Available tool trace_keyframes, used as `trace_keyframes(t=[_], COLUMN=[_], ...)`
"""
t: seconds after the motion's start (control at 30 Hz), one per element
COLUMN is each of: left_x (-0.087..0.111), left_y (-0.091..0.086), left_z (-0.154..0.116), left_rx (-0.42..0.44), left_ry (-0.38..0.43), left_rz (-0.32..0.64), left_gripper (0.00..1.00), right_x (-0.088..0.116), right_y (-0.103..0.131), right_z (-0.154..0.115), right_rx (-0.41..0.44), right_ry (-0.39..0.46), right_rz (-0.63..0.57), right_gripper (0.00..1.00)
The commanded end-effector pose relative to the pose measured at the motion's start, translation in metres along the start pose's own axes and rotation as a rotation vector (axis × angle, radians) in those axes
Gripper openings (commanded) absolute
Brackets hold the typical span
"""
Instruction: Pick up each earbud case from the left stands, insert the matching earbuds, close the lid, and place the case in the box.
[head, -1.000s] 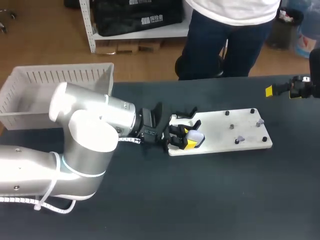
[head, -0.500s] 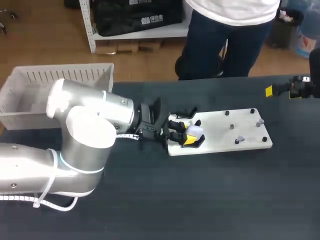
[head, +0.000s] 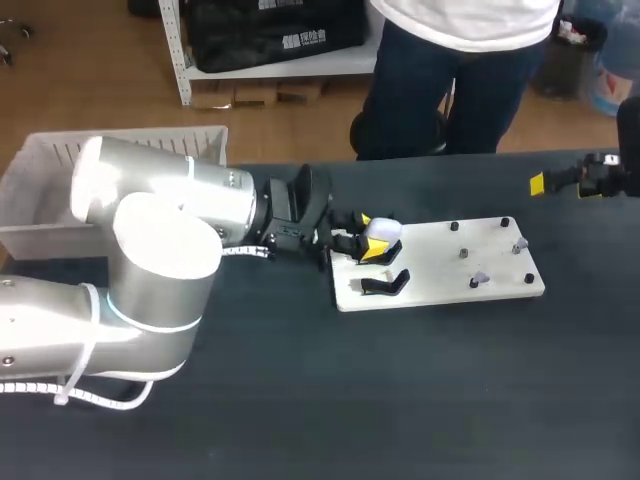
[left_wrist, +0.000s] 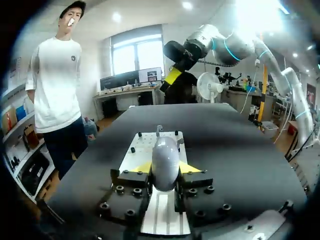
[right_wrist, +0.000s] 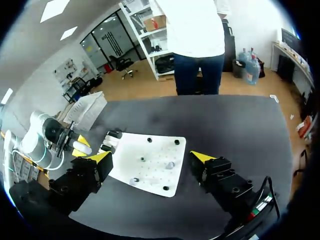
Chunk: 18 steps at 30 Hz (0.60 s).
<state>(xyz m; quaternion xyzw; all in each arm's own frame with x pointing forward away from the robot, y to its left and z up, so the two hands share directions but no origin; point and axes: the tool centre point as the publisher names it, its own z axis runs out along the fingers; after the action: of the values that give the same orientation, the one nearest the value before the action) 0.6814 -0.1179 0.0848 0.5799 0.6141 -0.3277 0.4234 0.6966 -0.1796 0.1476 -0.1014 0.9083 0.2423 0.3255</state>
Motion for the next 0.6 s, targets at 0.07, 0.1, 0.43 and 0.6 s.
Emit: trace_keyframes(t=[0.07, 0.1, 0.43, 0.6], left_x=[-0.015, -0.017, -0.042, -0.054], left_y=[0.008, 0.01, 0.023, 0.022], left_z=[0.002, 0.003, 0.019, 0.03], left_rx=[-0.011, -0.012, -0.004, -0.004], left_ry=[-0.001, -0.001, -0.03, -0.036], left_rz=[0.035, 0.036, 0.091, 0.124], left_gripper=[0.0, 0.0, 0.0, 0.0], right_x=[0.006, 0.007, 0.019, 0.022], right_y=[0.021, 0.023, 0.058, 0.073], right_z=[0.006, 0.007, 0.013, 0.02], right_rx=[-0.005, -0.006, -0.053, -0.09], right_ry=[0.019, 0.021, 0.059, 0.078], right_rz=[-0.014, -0.015, -0.061, -0.083], right_gripper=[1.0, 1.0, 1.0, 1.0])
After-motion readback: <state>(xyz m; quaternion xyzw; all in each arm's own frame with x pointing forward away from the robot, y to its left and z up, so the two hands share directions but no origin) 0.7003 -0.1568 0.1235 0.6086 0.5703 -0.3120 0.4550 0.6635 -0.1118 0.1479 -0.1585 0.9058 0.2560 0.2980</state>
